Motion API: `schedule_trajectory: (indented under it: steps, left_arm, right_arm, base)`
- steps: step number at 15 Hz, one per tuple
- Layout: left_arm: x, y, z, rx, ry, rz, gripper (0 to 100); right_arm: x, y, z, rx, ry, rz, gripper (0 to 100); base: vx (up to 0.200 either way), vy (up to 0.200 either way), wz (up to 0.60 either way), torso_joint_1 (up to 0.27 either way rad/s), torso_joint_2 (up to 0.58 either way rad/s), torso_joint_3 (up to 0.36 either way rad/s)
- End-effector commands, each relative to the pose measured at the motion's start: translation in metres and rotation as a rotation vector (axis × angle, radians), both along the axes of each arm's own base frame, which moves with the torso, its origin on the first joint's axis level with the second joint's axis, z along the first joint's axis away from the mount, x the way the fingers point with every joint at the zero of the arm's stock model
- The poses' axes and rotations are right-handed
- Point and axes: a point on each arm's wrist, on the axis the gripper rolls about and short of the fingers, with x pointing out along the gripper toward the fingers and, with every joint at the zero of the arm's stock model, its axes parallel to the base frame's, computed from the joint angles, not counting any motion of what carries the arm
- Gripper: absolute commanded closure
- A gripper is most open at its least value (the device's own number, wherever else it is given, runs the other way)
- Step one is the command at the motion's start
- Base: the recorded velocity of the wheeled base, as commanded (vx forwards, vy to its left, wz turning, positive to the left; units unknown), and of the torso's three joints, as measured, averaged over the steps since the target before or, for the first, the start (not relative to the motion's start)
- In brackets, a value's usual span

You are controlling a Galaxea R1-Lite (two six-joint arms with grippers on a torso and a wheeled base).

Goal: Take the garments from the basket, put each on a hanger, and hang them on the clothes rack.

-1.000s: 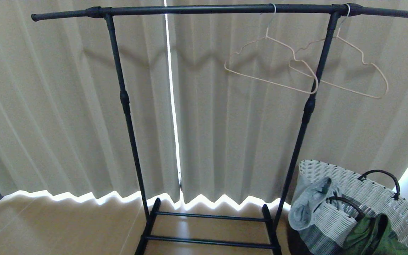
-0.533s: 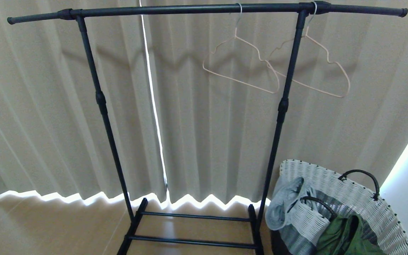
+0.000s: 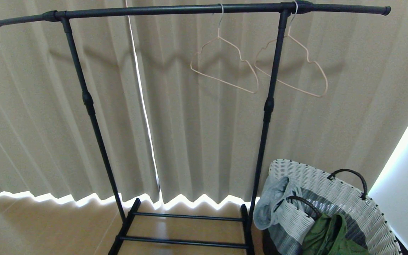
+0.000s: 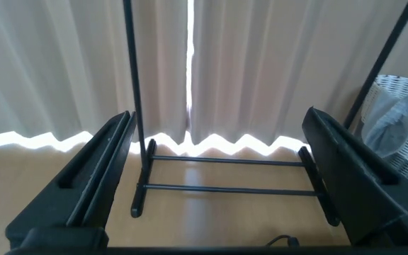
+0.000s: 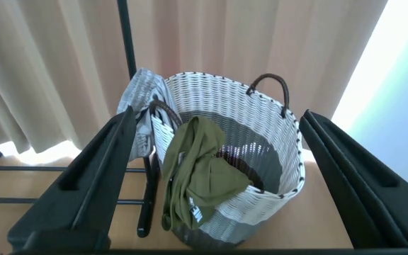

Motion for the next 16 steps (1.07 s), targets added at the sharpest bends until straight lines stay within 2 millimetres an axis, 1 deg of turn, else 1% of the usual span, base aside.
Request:
schedule_trajectory:
  steps: [1, 2, 10, 16]
  left_arm:
    - [0.0000, 0.0000, 0.0000, 0.000, -0.001, 0.000, 0]
    - [0.0000, 0.0000, 0.0000, 0.000, -0.001, 0.000, 0]
    - [0.0000, 0.0000, 0.0000, 0.000, -0.001, 0.000, 0]
    - [0.0000, 0.0000, 0.0000, 0.000, -0.001, -0.002, 0]
  right_arm:
    - [0.0000, 0.0000, -0.0002, 0.000, 0.000, 0.000, 0]
    - [-0.0001, 0.0000, 0.0003, 0.000, -0.002, 0.000, 0]
    - [0.0000, 0.0000, 0.0003, 0.003, -0.005, 0.000, 0]
    - [0.0000, 0.0000, 0.0006, 0.004, -0.008, 0.000, 0]
  base:
    - [0.000, 0.000, 0.00, 0.000, 0.00, 0.000]
    - [0.000, 0.000, 0.00, 0.000, 0.00, 0.000]
    - [0.200, 0.000, 0.00, 0.000, 0.00, 0.001]
    - [0.000, 0.000, 0.00, -0.002, 0.01, 0.005]
